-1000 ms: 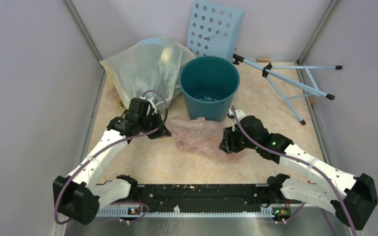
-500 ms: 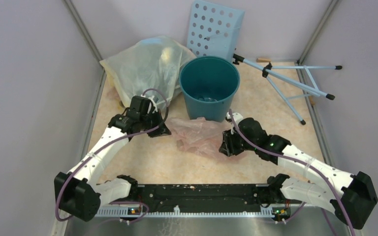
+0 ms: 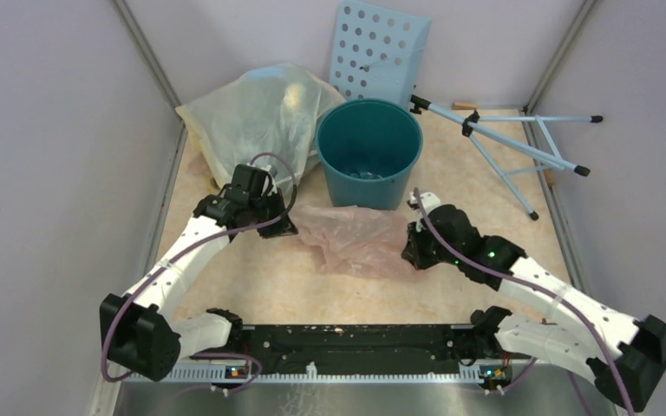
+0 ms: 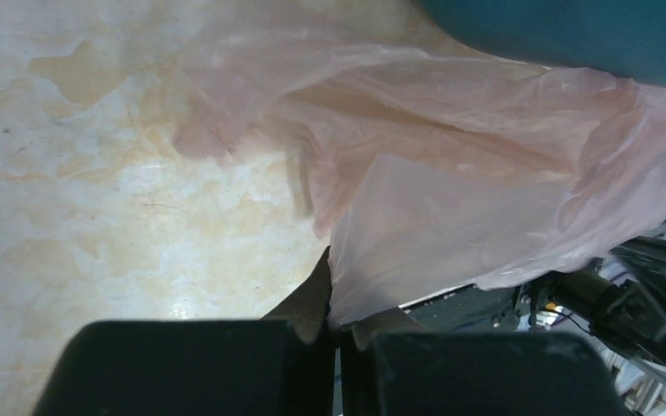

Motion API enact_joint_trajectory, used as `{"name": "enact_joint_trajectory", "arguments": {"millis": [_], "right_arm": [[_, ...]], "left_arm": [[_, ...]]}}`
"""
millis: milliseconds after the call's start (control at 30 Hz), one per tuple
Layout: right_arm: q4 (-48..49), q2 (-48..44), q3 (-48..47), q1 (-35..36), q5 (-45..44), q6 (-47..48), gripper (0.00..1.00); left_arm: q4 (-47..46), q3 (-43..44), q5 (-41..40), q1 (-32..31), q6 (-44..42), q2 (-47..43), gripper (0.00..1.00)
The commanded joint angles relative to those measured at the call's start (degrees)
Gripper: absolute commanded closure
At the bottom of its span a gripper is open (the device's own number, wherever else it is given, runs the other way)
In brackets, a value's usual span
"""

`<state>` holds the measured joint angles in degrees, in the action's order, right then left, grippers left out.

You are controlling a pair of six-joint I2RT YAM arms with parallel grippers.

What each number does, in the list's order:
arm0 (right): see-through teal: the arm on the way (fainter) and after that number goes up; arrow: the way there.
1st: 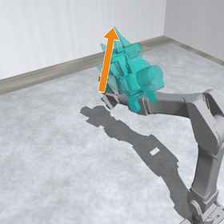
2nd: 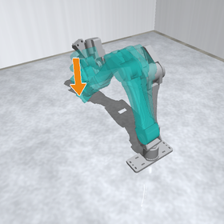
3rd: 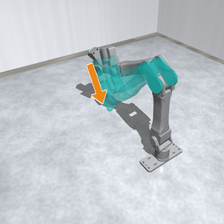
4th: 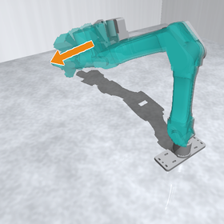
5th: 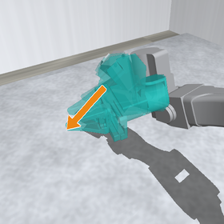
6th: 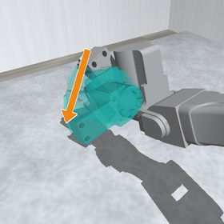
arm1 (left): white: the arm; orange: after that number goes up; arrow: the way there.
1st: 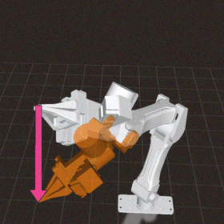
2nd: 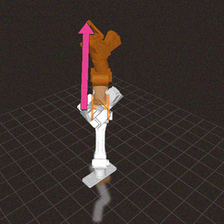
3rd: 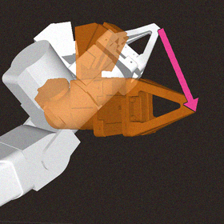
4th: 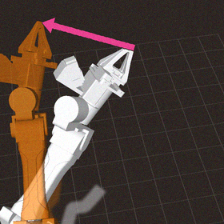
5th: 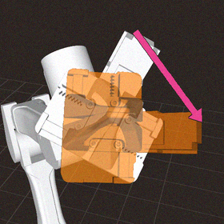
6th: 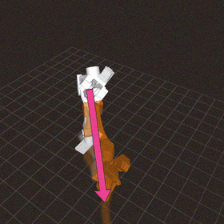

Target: Put the trash bags into the trash bin

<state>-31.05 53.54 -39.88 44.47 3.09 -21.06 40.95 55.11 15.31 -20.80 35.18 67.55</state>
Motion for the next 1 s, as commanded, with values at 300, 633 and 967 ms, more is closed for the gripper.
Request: {"name": "enact_joint_trajectory", "arguments": {"millis": [300, 633, 967], "right_arm": [[-8.73, -13.2, -15.67, -8.74, -27.46, -7.08, 1.0], [-10.28, -12.56, -17.86, -8.87, -33.31, -8.23, 1.0], [-16.87, -14.31, -20.02, -8.86, -44.8, -11.89, 1.0]], "left_arm": [[14.1, 4.19, -9.4, 1.87, -7.37, -0.29, 1.0], [16.95, 10.11, -4.7, 2.25, -8.59, -0.64, 1.0], [16.06, 5.48, -1.55, 3.87, -7.82, -1.1, 1.0]]}}
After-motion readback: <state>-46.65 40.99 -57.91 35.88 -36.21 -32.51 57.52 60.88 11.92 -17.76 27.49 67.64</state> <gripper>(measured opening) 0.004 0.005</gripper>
